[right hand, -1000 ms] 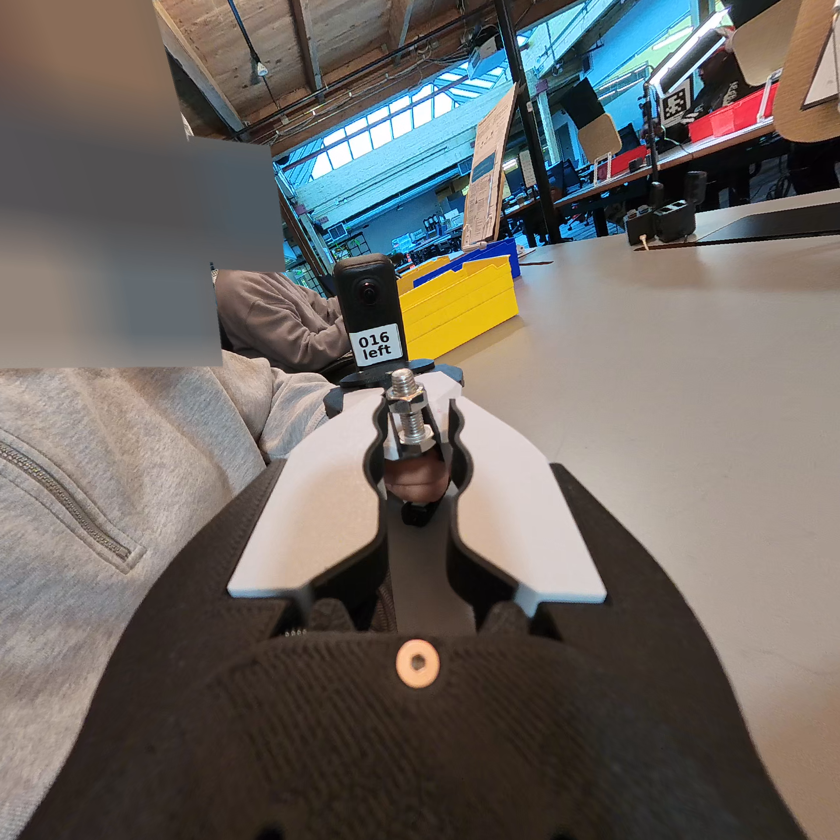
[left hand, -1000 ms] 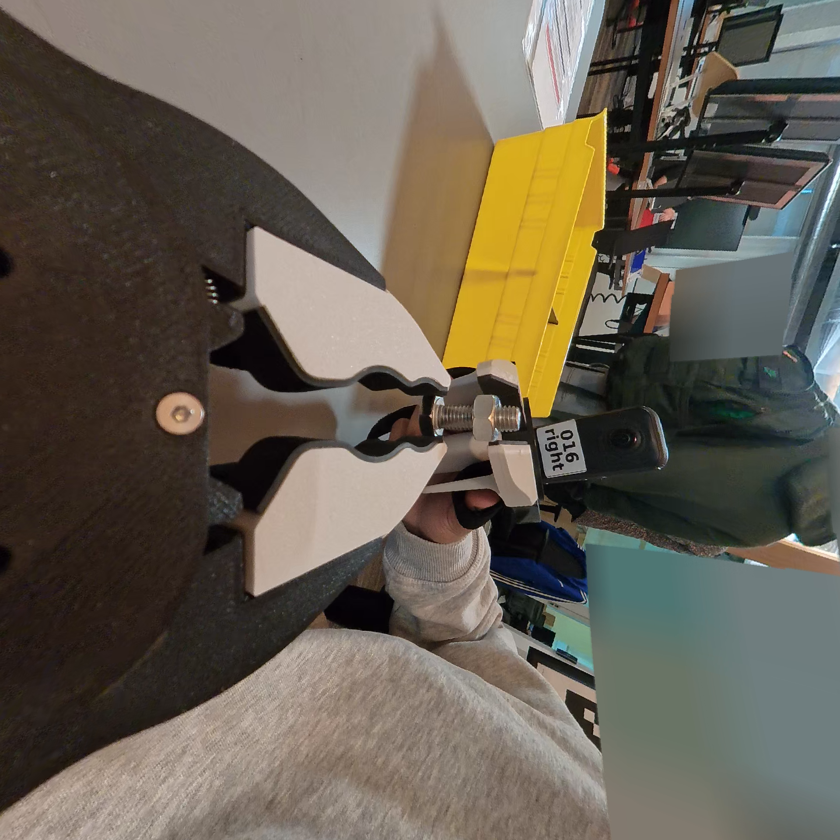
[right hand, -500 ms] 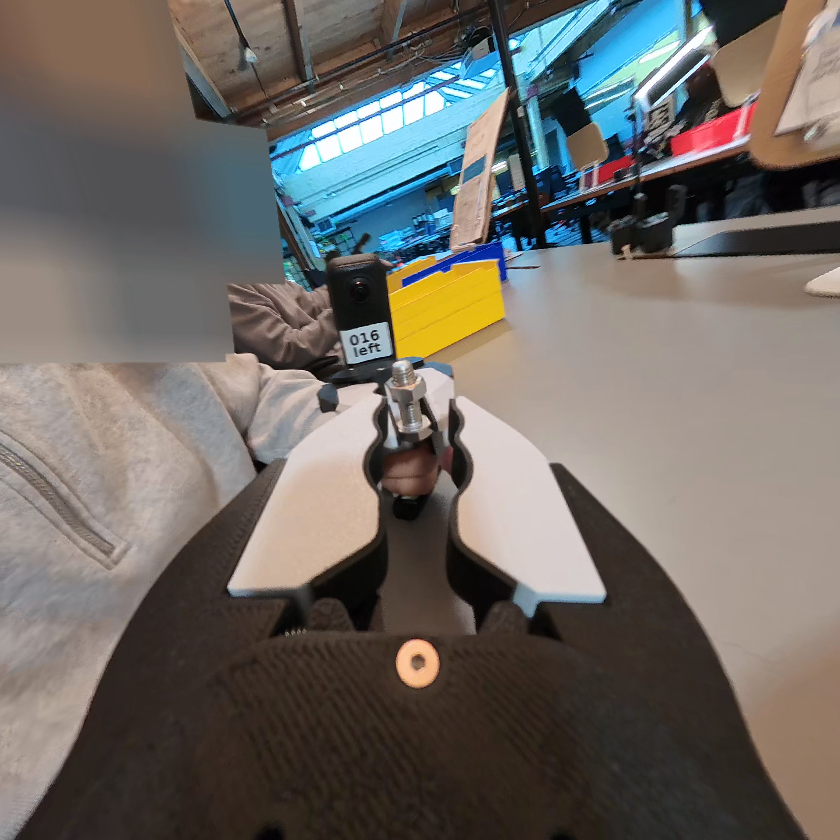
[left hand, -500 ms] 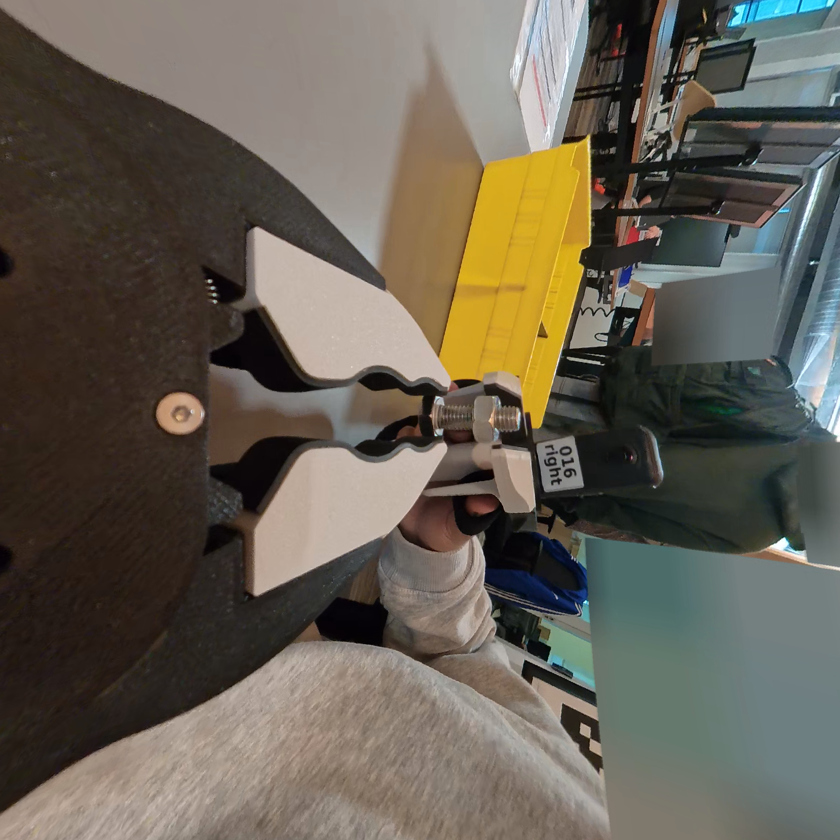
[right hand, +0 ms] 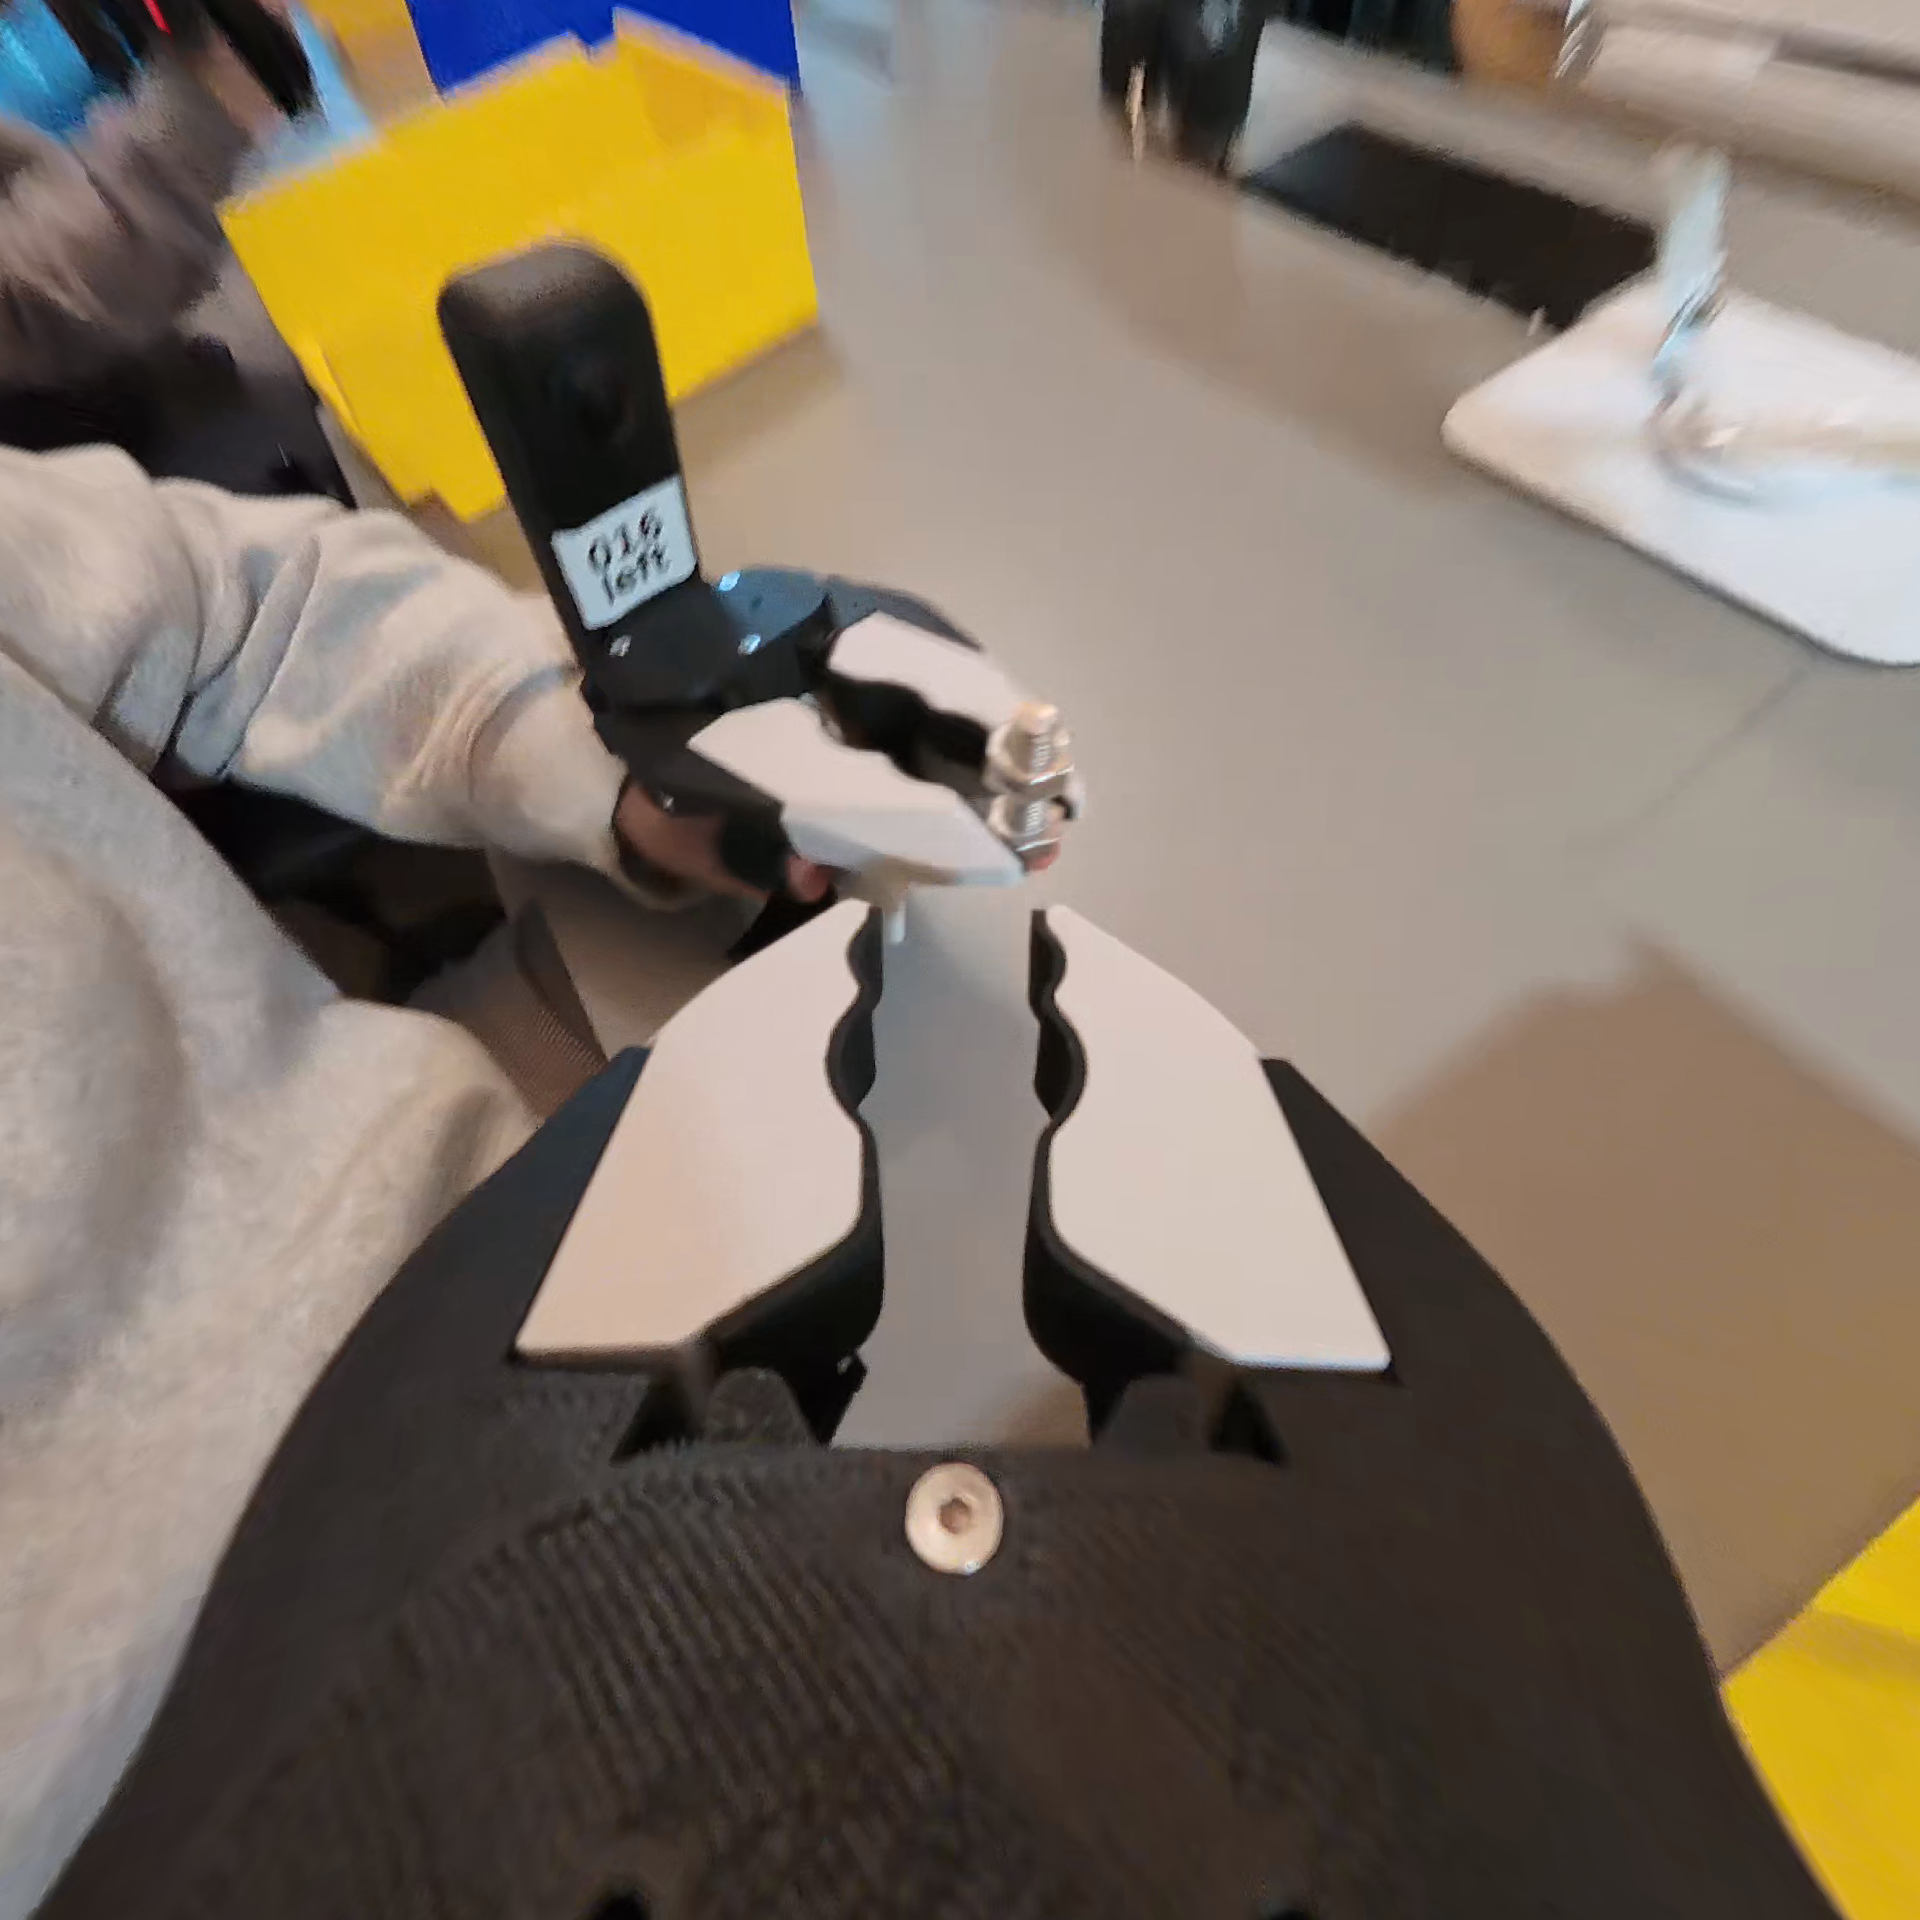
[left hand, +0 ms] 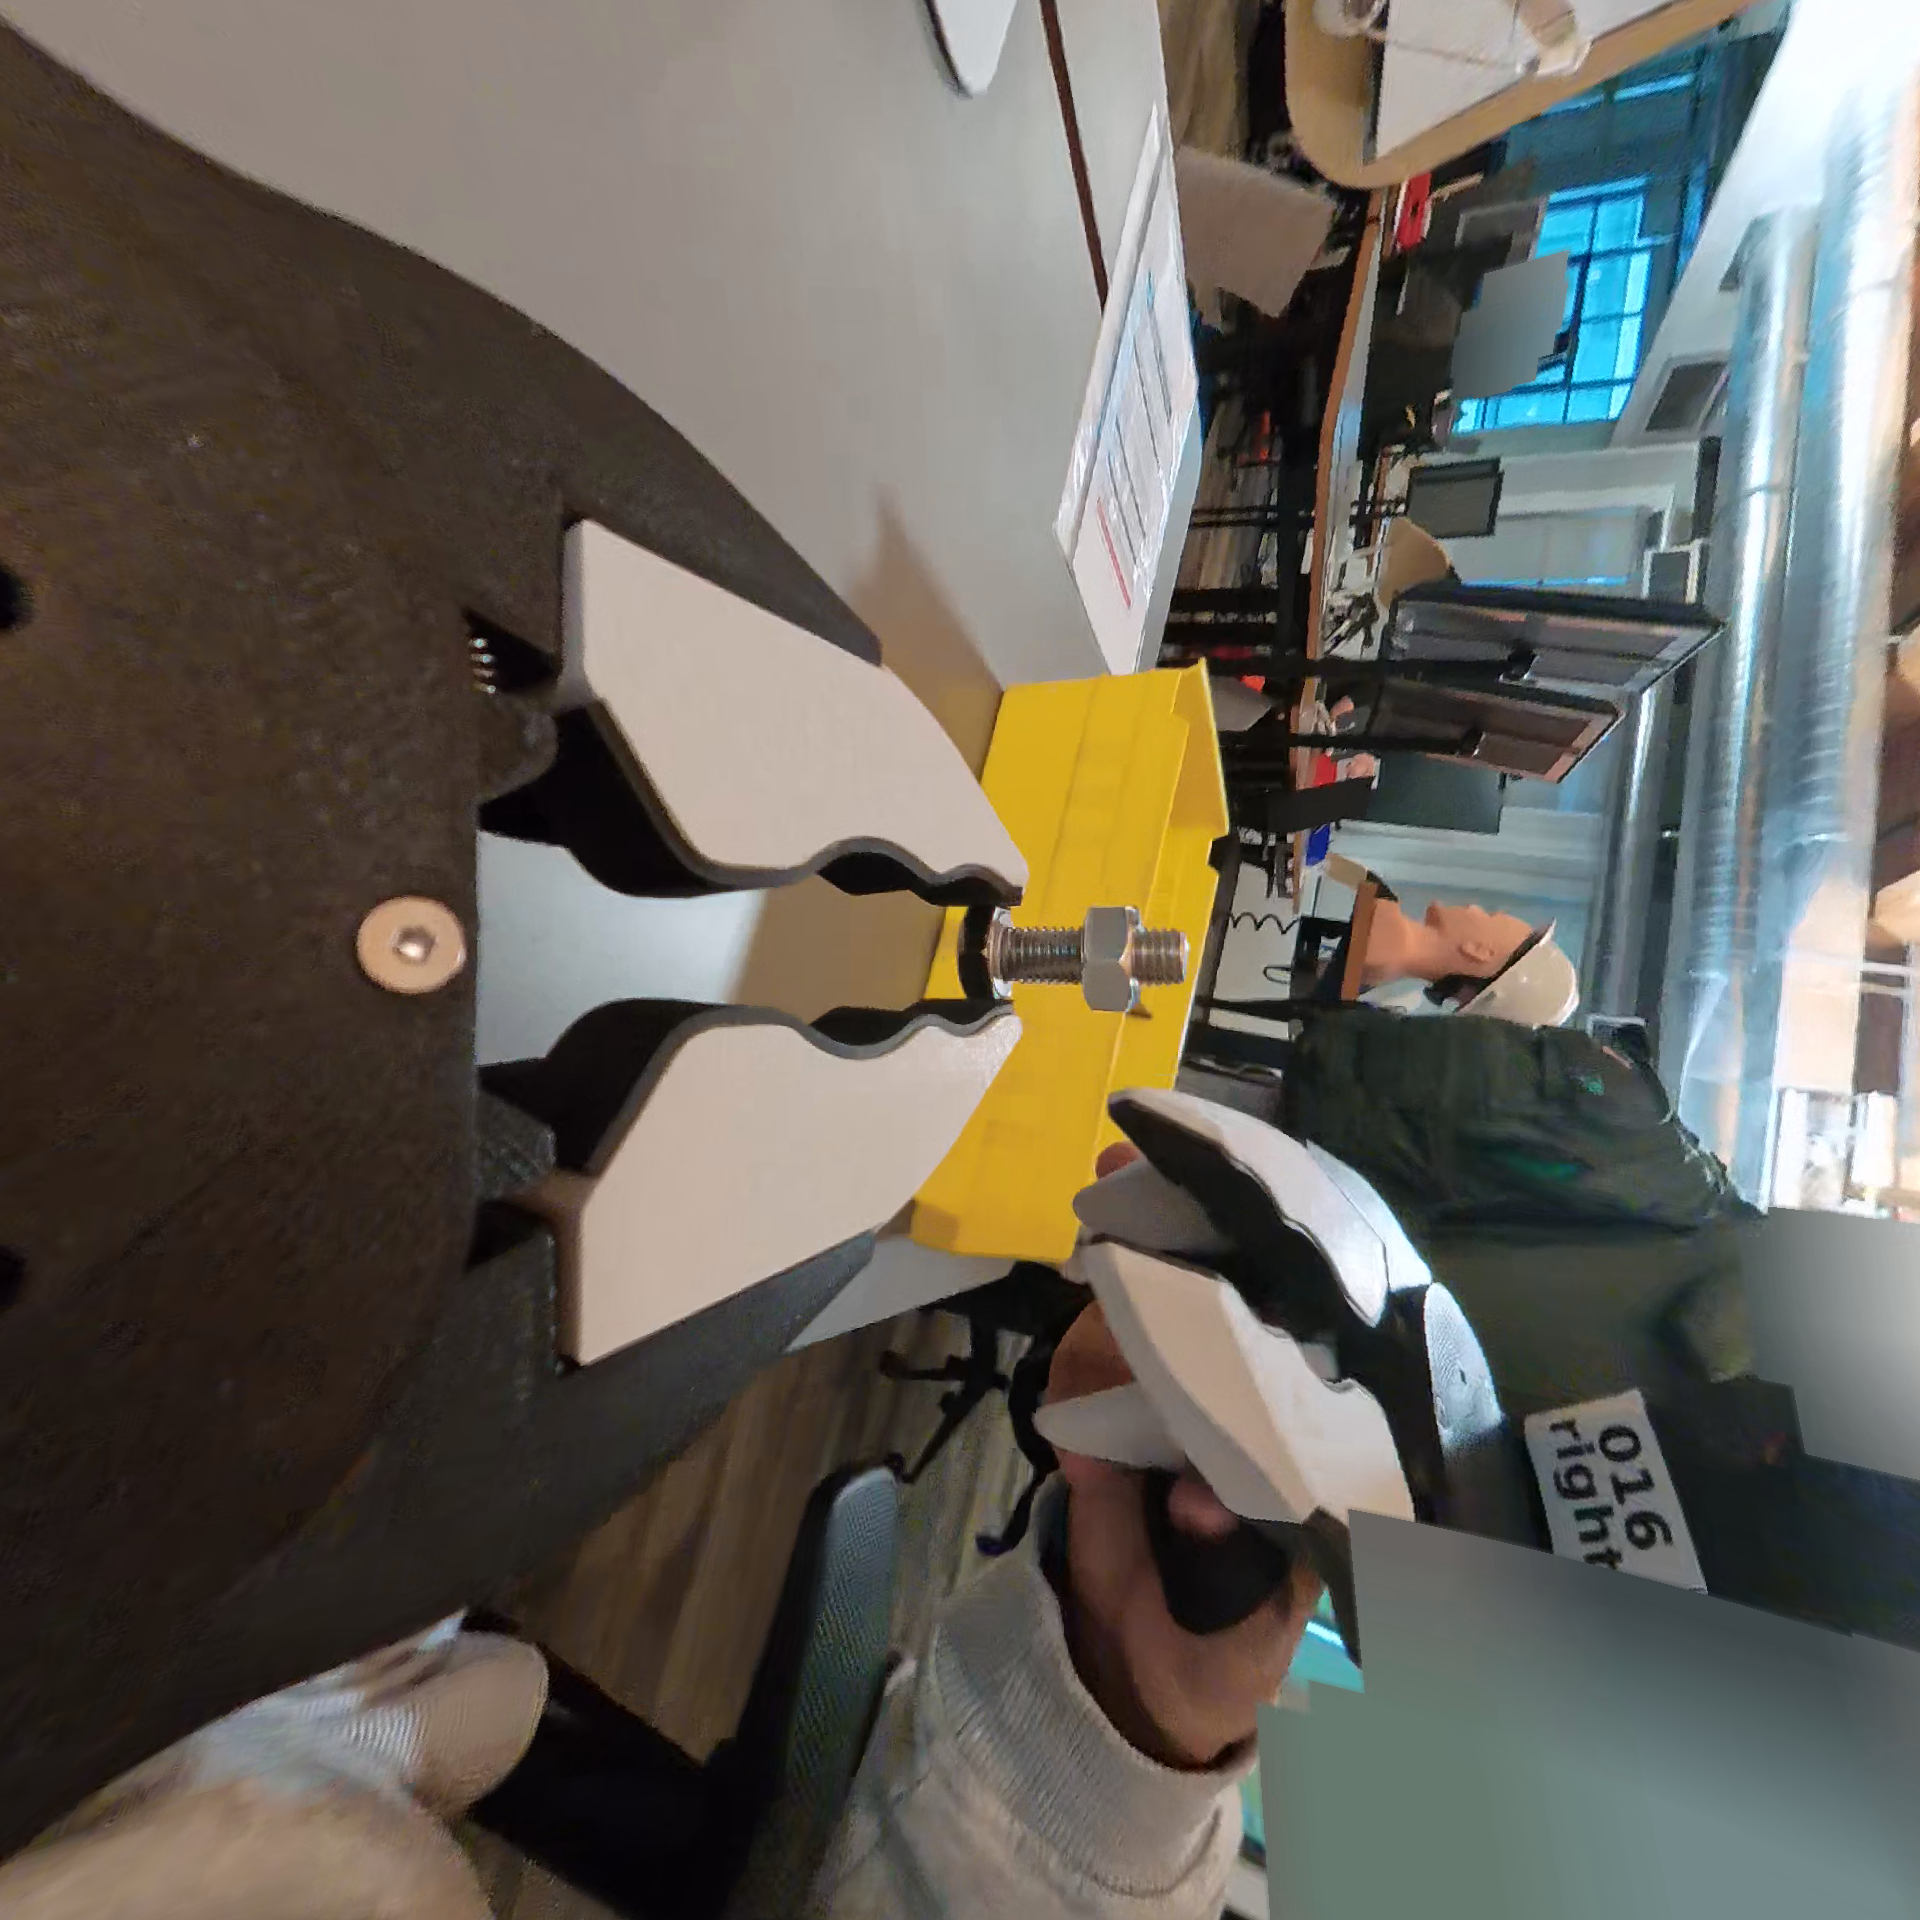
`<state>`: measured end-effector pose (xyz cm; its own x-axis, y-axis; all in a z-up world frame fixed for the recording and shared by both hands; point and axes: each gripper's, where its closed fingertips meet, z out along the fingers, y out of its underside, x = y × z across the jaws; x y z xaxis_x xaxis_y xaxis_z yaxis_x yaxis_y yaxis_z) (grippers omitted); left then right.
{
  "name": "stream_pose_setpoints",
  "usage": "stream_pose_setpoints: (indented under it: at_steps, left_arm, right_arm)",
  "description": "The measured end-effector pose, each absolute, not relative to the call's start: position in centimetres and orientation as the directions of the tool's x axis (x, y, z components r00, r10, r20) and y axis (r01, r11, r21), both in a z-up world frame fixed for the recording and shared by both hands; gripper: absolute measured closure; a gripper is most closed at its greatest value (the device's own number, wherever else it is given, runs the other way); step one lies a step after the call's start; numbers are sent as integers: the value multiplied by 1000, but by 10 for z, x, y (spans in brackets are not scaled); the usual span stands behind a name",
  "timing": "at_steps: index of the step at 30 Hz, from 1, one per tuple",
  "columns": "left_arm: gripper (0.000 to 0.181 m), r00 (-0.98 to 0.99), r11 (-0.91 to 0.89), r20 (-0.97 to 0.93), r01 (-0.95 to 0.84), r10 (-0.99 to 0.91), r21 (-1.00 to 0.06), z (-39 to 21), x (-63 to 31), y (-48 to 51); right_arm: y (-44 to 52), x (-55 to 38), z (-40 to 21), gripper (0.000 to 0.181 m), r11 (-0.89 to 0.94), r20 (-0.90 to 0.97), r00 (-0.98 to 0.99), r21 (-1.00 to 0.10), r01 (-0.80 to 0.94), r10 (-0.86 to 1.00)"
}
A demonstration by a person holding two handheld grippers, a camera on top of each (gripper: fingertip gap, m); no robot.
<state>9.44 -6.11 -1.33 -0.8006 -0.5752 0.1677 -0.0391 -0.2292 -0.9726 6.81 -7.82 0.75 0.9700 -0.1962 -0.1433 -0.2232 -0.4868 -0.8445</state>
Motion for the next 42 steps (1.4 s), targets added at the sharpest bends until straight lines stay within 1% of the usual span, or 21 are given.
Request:
stream_pose_setpoints:
  at_steps: [2, 5, 7, 10, 13, 19, 22, 24, 31, 36, 39, 42]
  left_arm:
    - [164, -809, -217, 178, -64, -560, -974, -13, 90, -58]
    - [164, -784, -190, 153, -45, -602, -981, -14, 86, -48]
    - [164, -785, -203, 167, -54, -597, -978, -9, 84, -46]
    - [164, -778, -158, 91, 10, -622, -987, -7, 84, -44]
    - [164, -770, -116, 32, 55, -637, -992, -7, 82, -44]
    - [164, -759, -86, -16, 94, -651, -992, -4, 78, -46]
    - [164, -761, -78, -27, 101, -648, -992, -4, 77, -48]
    - [164, -764, -82, -27, 104, -645, -991, -4, 76, -48]
    - [164, -763, -87, -21, 101, -646, -991, -3, 76, -48]
    - [164, -764, -90, -17, 98, -645, -991, -3, 76, -48]
    - [164, -773, -112, 13, 76, -635, -991, -4, 76, -48]
    - [164, -793, -157, 61, 44, -607, -987, -3, 75, -48]
  right_arm:
    - [-72, 67, 11, 154, -546, -115, 974, -812, -206, -196]
    - [-58, 71, 20, 154, -606, -63, 978, -776, -174, -200]
    - [-49, 72, 20, 155, -647, -66, 979, -741, -178, -194]
    - [-36, 71, 19, 151, -696, -85, 980, -693, -187, -180]
    - [-31, 70, 23, 150, -710, -119, 975, -670, -218, -187]
    - [-33, 70, 18, 154, -784, -59, 977, -587, -202, -207]
    - [-34, 72, 18, 160, -806, -25, 979, -564, -179, -201]
    - [-33, 72, 18, 164, -817, -19, 981, -550, -171, -193]
    - [-35, 74, 16, 160, -849, 6, 983, -504, -156, -184]
    - [-33, 73, 11, 163, -874, 12, 988, -467, -133, -156]
    - [-33, 72, 10, 164, -892, 36, 993, -444, -84, -112]
    - [-31, 70, 11, 164, -906, 65, 998, -424, 4, -27]
